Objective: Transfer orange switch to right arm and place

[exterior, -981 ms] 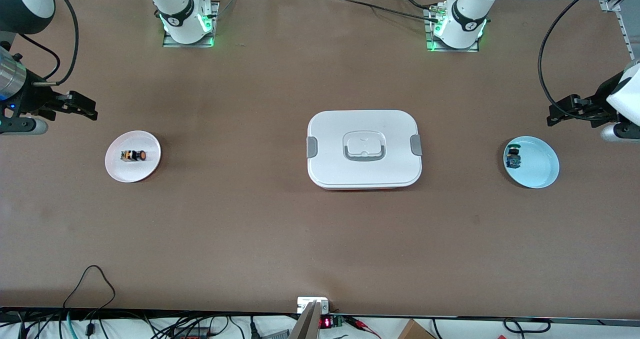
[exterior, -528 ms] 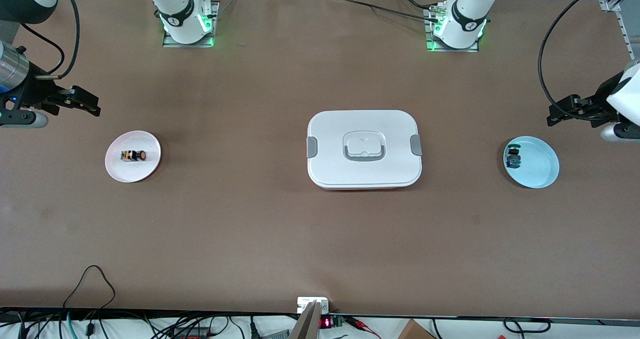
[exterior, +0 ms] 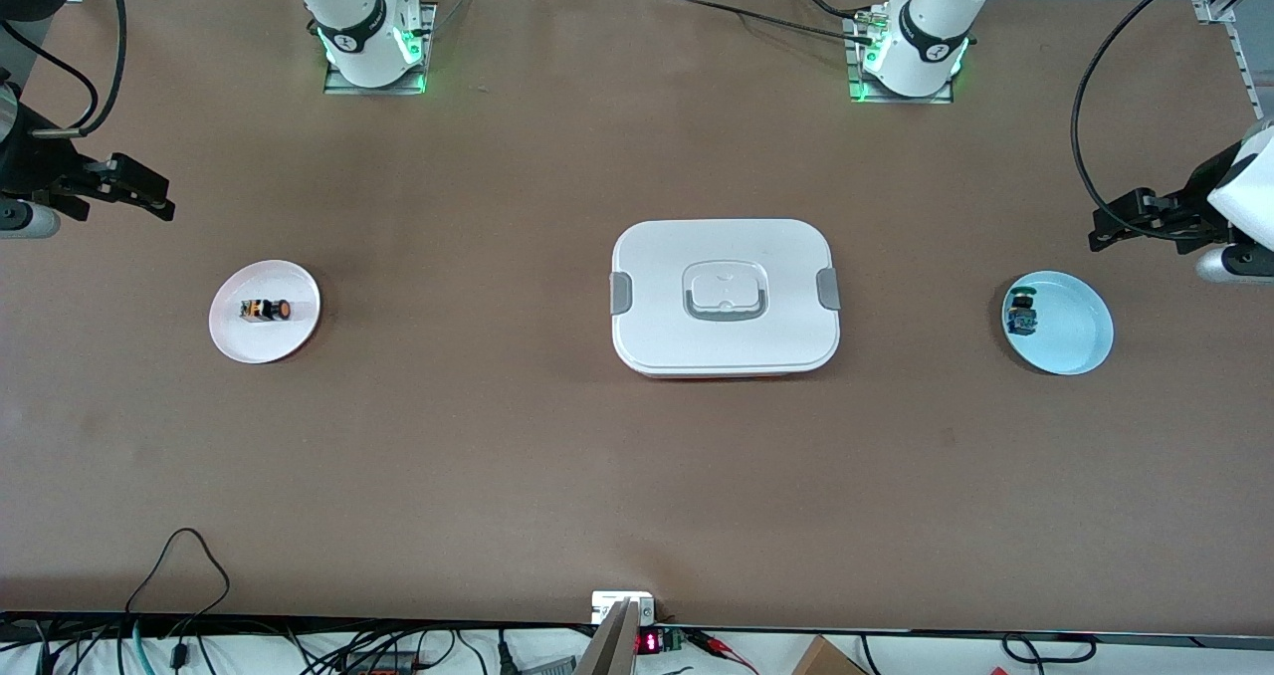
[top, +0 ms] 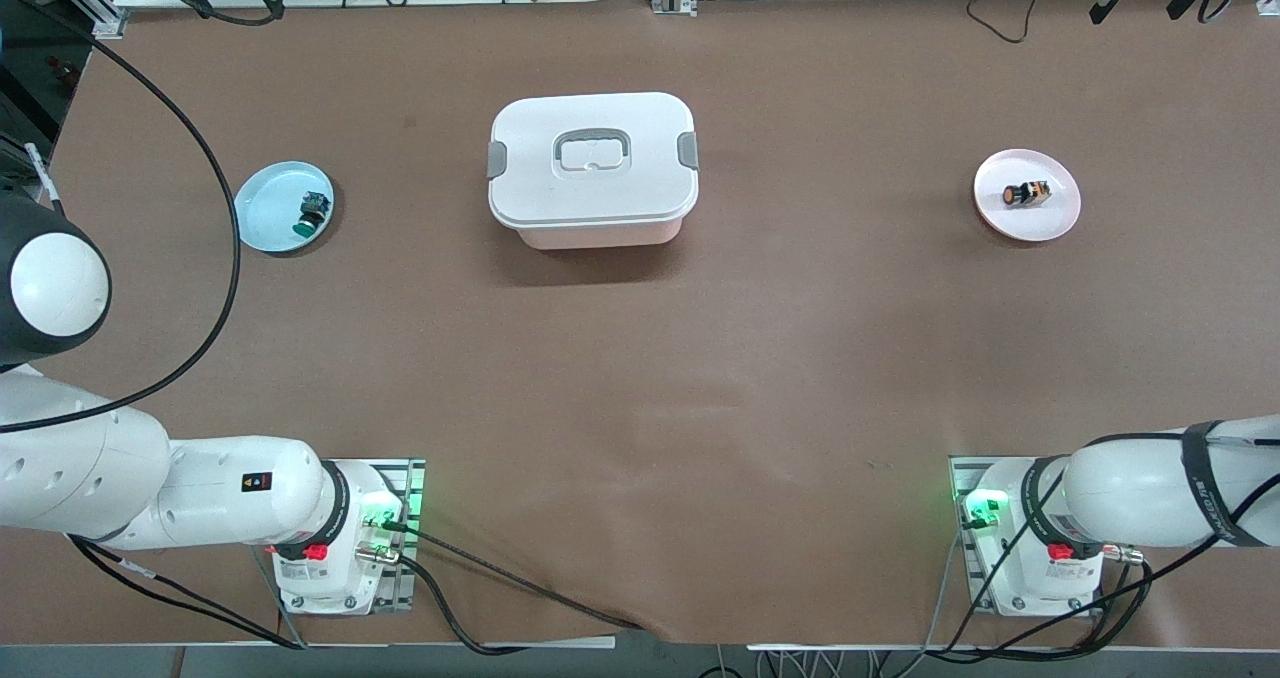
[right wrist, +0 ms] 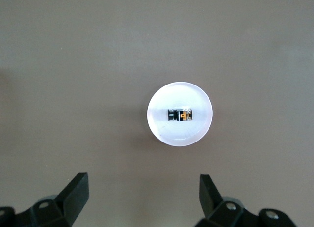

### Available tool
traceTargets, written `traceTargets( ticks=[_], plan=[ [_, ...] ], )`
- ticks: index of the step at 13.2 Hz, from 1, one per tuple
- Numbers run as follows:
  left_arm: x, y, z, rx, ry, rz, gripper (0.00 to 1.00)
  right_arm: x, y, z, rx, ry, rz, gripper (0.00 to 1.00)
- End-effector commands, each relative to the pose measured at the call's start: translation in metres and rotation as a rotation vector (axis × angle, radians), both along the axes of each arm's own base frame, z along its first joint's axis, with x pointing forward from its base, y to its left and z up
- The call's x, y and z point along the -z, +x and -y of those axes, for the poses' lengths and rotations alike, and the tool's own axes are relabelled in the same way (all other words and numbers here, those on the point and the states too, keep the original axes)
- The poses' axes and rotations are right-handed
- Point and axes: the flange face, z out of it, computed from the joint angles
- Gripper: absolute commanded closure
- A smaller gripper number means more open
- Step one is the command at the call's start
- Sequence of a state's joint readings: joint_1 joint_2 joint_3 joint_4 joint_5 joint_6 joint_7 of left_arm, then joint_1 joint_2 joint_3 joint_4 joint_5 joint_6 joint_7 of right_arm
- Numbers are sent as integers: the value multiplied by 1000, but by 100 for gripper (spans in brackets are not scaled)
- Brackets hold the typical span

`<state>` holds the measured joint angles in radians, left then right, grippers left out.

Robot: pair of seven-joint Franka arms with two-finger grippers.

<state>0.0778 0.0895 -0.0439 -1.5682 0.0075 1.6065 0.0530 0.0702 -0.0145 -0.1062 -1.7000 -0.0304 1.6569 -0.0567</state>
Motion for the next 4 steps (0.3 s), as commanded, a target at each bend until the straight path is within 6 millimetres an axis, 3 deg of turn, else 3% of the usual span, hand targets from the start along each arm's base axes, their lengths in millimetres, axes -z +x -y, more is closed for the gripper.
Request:
traceTargets(
  ticks=[1, 4],
  plan=[
    [-6, 4, 2, 0, 32, -5, 0, -12, -3, -1, -18, 18, 3, 0],
    [-6, 4, 2, 0, 32, -5, 0, -12, -3, -1, -18, 18, 0, 0]
  ],
)
